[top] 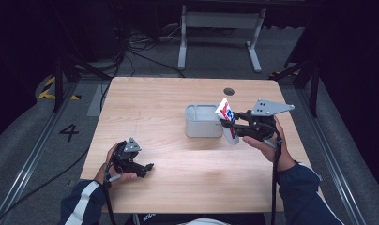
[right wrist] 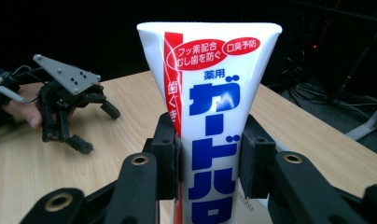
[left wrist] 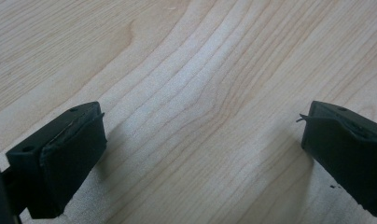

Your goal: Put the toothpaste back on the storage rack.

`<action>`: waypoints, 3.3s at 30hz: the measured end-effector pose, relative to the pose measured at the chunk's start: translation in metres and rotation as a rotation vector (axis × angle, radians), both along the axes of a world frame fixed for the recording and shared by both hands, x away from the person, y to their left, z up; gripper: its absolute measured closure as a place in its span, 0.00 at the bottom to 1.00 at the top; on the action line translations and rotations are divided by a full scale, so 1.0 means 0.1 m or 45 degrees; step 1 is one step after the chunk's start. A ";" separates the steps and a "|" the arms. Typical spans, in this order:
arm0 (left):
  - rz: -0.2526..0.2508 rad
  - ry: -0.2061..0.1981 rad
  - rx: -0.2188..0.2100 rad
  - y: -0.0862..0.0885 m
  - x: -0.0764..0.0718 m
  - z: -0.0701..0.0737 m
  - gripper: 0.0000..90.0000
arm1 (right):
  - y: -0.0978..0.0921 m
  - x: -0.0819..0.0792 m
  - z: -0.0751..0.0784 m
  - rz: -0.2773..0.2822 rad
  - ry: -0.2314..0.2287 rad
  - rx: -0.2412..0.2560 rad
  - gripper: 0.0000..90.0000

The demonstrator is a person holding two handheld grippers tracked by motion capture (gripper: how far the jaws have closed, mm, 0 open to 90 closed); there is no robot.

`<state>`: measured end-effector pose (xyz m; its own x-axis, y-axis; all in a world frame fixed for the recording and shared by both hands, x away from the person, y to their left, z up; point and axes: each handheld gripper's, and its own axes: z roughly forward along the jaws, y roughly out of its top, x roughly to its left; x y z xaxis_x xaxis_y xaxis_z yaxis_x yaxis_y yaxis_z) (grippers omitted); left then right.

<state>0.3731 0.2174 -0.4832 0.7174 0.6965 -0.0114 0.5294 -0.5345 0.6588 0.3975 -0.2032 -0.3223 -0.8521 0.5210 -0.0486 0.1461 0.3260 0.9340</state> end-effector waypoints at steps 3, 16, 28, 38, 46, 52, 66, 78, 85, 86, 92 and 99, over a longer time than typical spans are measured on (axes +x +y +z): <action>0.000 0.000 0.000 0.00 0.00 0.00 0.00 | 0.02 0.03 0.04 -0.003 -0.012 0.011 0.72; -0.001 0.001 0.001 0.00 0.00 0.00 0.00 | 0.21 0.27 0.17 -0.010 -0.041 0.043 0.72; -0.001 0.001 0.001 0.00 0.00 0.00 0.00 | 0.34 0.49 0.21 0.002 -0.049 0.073 0.73; -0.001 0.001 0.000 0.00 0.00 0.00 0.00 | 0.46 0.68 0.16 -0.009 -0.036 0.078 0.73; -0.002 0.002 -0.001 0.00 0.00 0.00 0.00 | 0.56 0.78 0.07 -0.012 -0.016 0.066 0.72; 0.001 0.002 -0.002 0.00 0.00 0.00 0.00 | 0.59 0.86 -0.02 -0.024 0.003 0.049 0.72; 0.001 0.001 -0.002 0.00 0.00 0.00 0.00 | 0.53 0.97 -0.16 -0.063 0.030 0.076 0.72; 0.001 0.002 -0.002 0.00 0.00 0.00 0.00 | 0.50 1.05 -0.33 -0.070 0.062 0.069 0.72; 0.001 0.001 -0.002 0.00 0.00 0.00 0.00 | 0.49 1.04 -0.41 -0.054 0.073 0.025 0.71; 0.000 0.001 -0.002 0.00 0.00 0.00 0.00 | 0.49 1.03 -0.43 -0.050 0.074 0.014 0.71; 0.000 0.001 -0.002 0.00 0.00 0.00 0.00 | 0.45 1.02 -0.48 -0.044 0.080 -0.010 0.70; 0.001 0.001 -0.002 0.00 0.00 0.00 0.00 | 0.40 1.00 -0.55 -0.041 0.092 -0.047 0.69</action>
<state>0.3731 0.2173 -0.4832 0.7170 0.6970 -0.0128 0.5302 -0.5332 0.6592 0.4975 -0.1636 -0.3769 -0.8370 0.5471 -0.0073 0.2234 0.3539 0.9082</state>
